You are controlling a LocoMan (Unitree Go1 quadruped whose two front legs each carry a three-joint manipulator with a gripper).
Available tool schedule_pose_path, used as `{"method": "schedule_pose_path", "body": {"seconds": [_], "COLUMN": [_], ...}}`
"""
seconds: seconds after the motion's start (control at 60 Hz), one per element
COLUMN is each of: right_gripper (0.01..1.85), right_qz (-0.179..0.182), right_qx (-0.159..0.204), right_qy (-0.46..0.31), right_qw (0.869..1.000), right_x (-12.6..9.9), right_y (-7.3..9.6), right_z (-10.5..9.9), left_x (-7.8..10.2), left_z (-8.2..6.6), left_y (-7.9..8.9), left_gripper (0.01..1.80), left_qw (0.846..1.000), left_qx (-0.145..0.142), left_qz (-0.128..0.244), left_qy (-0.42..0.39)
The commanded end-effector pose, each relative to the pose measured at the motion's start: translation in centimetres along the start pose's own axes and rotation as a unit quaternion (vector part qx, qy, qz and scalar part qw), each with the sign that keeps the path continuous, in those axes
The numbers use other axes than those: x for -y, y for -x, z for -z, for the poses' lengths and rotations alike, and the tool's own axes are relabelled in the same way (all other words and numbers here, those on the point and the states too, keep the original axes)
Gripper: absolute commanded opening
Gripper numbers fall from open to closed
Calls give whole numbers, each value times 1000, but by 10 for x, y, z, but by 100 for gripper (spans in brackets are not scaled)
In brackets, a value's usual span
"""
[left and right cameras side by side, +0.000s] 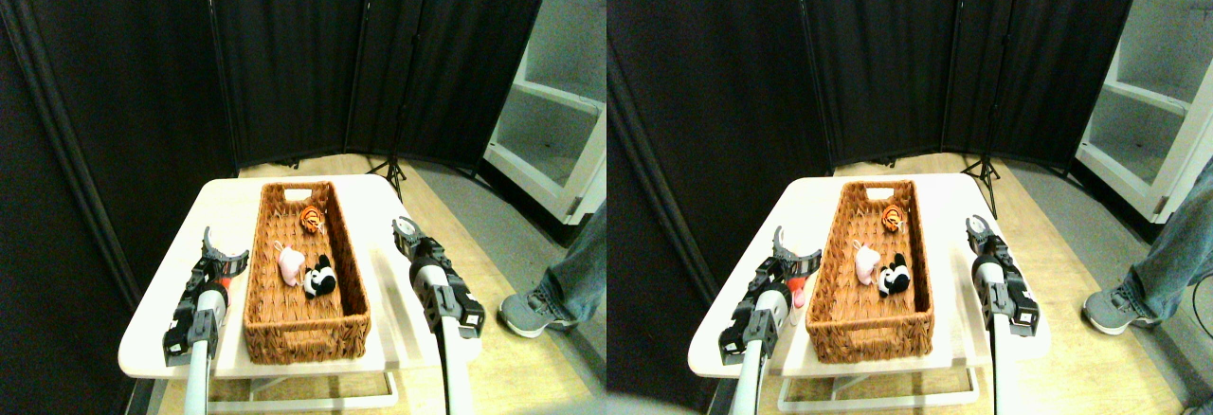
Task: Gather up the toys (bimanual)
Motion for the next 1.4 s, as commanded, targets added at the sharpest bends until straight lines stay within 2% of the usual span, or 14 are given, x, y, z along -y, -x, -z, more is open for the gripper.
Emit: {"method": "schedule_pose_path", "body": {"seconds": [0.017,0.25,0.3,0.533,0.567,0.6,0.767,0.8,0.833,0.867,0.933,1.083,1.183,1.4], "right_gripper": [1,1,1,1,1,1,1,1,1,1,1,1,1,1], "right_qz": [-15,-20,-8,-2,4,2,1,-1,-2,-4,-5,-1,-6,-10], "right_qx": [-4,4,1,4,13,12,11,10,9,10,9,25,18,14], "right_qy": [-9,-4,-29,-14,-35,-16,-40,-47,-45,-45,-43,-57,-35,-59], "right_qw": [1000,1000,1000,1000,999,1000,999,999,999,999,999,998,999,998], "right_x": [-4,1,3,7,7,7,6,4,4,3,2,2,1,1], "right_y": [-3,-5,-4,-2,-2,-2,-1,-1,-1,-1,-1,0,0,0], "right_z": [2,5,4,1,1,1,3,6,6,7,8,10,10,11], "left_x": [-4,-28,-32,-51,-53,-54,-55,-56,-56,-57,-57,-51,-33,6], "left_z": [0,2,2,0,0,0,4,3,4,3,2,-4,-8,-14], "left_y": [-4,-5,-3,-1,-1,-1,-1,-3,-3,-5,-7,-6,-3,-2], "left_gripper": [82,75,76,78,78,73,45,20,15,1,1,1,1,1], "left_qw": [1000,1000,999,999,999,998,997,997,997,996,996,996,997,997], "left_qx": [4,17,23,39,40,45,67,75,77,79,85,86,82,54], "left_qz": [1,-16,-20,-29,-31,-33,-25,-22,-22,-21,-18,-17,-2,32], "left_qy": [-4,13,16,19,19,20,25,24,24,18,19,6,-17,-44]}}
